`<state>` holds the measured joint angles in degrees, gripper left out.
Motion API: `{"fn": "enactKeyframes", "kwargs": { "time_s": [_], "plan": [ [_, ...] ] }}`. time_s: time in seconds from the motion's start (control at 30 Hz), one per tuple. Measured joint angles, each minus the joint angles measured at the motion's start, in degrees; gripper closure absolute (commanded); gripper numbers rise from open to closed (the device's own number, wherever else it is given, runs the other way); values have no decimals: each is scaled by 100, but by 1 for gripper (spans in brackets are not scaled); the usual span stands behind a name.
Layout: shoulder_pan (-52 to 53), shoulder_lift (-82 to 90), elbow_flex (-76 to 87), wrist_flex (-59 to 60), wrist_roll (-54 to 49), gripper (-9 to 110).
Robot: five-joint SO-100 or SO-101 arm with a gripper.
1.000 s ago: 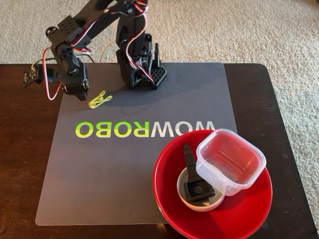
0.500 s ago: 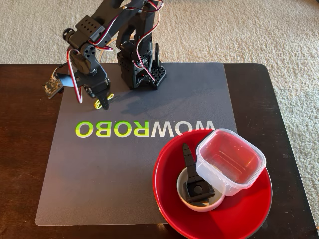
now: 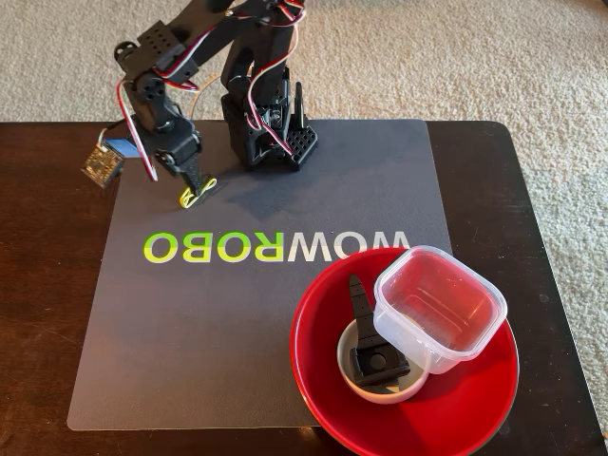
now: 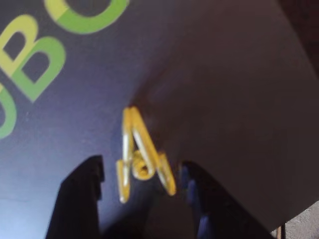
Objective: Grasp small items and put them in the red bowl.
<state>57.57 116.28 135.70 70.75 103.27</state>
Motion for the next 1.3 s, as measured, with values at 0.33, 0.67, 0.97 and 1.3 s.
{"fn": "enactKeyframes", "kwargs": {
  "time_s": [0.33,0.67,0.97,1.3],
  "plan": [
    [-35,-677,0,-677,-97,88],
    [-35,-782,0,-817,-369,101],
    [-132,-545,79,-800,-756,85],
    [879,2145,1661,-396,-404,82]
  ]
}}
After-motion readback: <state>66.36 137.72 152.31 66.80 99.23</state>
